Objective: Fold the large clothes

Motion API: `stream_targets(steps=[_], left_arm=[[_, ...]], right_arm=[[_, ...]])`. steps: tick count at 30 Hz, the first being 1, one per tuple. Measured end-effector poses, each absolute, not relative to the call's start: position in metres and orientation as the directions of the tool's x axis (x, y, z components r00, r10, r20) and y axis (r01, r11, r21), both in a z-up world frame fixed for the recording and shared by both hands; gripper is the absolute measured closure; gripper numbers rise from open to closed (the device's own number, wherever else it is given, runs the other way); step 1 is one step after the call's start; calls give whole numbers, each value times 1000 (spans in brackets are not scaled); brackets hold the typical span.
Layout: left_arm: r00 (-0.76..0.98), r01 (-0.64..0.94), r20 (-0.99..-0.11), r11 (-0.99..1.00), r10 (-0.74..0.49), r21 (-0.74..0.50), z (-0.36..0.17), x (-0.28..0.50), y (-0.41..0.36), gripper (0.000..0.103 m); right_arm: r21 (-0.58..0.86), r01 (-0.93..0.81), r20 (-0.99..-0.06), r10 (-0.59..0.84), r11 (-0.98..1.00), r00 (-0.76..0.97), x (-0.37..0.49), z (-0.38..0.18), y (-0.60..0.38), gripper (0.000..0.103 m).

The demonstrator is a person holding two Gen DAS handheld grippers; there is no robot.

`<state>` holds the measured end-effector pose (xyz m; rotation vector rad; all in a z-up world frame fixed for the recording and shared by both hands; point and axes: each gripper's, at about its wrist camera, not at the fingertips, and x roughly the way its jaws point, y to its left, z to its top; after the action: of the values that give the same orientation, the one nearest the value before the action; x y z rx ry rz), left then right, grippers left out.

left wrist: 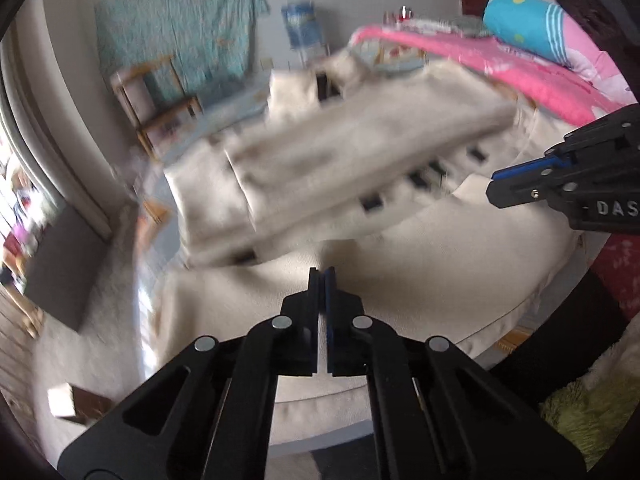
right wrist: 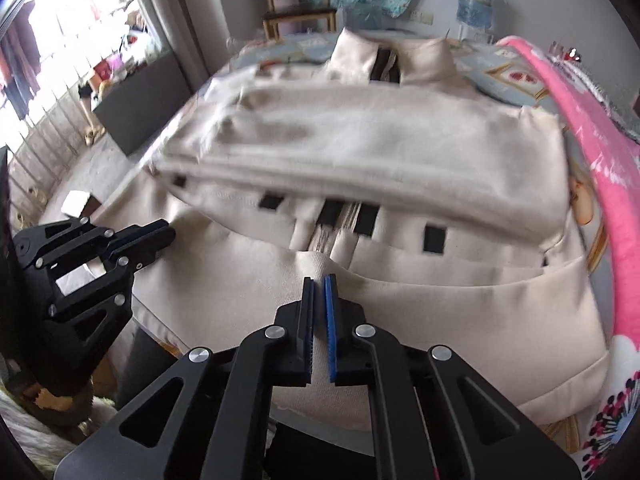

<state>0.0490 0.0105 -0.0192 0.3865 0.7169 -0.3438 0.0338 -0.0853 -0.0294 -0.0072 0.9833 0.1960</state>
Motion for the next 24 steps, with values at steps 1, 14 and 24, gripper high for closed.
stream_targets(steps=[1, 14, 24], left_arm=[[723, 425, -669, 875, -173, 233, -10, 49, 10, 101], [671, 389, -727, 905, -147, 176, -51, 89, 16, 101], [661, 385, -737, 907, -141, 171, -51, 91, 15, 101]], right_arm=[[83, -163, -814, 161, 983, 558, 35, -21, -87, 98], [108, -156, -809, 178, 982, 560, 77, -61, -91, 99], [65, 145, -768, -43, 987, 638, 43, -22, -221, 64]])
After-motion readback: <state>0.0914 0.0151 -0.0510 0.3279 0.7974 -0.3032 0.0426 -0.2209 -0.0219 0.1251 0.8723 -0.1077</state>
